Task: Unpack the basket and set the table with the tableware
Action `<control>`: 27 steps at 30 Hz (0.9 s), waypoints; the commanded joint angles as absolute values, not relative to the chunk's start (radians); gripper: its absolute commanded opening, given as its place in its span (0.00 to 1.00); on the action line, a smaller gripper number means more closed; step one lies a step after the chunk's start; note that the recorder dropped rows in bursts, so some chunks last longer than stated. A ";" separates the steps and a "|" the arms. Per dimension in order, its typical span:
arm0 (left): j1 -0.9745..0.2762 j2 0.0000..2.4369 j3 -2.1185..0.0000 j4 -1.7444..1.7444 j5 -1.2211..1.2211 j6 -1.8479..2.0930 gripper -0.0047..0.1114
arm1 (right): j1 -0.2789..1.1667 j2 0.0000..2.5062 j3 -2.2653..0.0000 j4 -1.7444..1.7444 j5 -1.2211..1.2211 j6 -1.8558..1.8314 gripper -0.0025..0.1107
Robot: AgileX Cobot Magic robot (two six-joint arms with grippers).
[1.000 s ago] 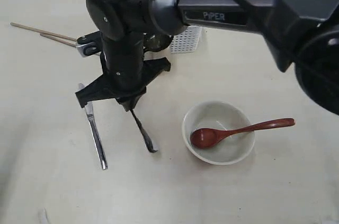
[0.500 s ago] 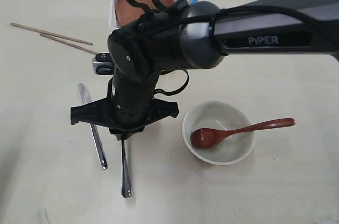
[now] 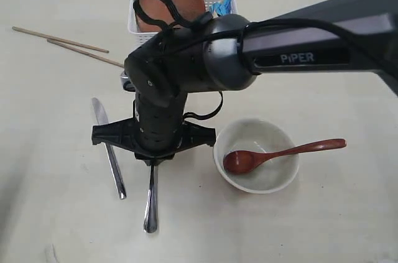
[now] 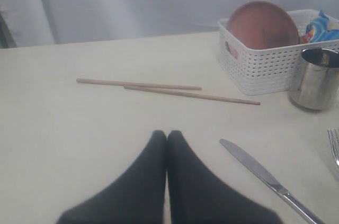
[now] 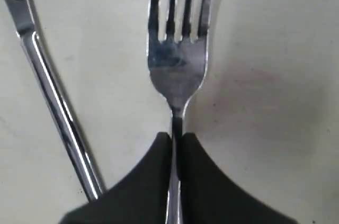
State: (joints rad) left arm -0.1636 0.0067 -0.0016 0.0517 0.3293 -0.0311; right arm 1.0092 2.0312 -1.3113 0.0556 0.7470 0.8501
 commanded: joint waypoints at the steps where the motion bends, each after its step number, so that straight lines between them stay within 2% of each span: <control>1: -0.161 0.000 0.000 0.050 0.321 -0.031 0.04 | 1.003 2.058 -1.309 0.081 0.759 0.879 0.02; 5: -0.161 0.000 0.000 0.050 0.321 -0.031 0.04 | 1.003 2.071 -1.313 0.080 0.758 0.878 0.02; 7: -0.161 0.000 0.000 0.050 0.321 -0.031 0.04 | 1.003 2.066 -1.313 0.071 0.758 0.875 0.05; 11: -0.161 0.000 0.000 0.050 0.321 -0.031 0.04 | 1.003 2.065 -1.313 0.027 0.758 0.875 0.30; 14: -0.161 0.000 0.000 0.050 0.321 -0.031 0.04 | 1.003 2.065 -1.313 0.016 0.758 0.875 0.43; 27: -0.161 0.000 0.000 0.050 0.321 -0.031 0.04 | 1.033 1.983 -1.437 0.037 0.762 0.584 0.45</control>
State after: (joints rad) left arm -0.1636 0.0067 -0.0016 0.0517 0.3293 -0.0311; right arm 1.0147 2.0004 -1.3953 0.0241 0.7475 0.6650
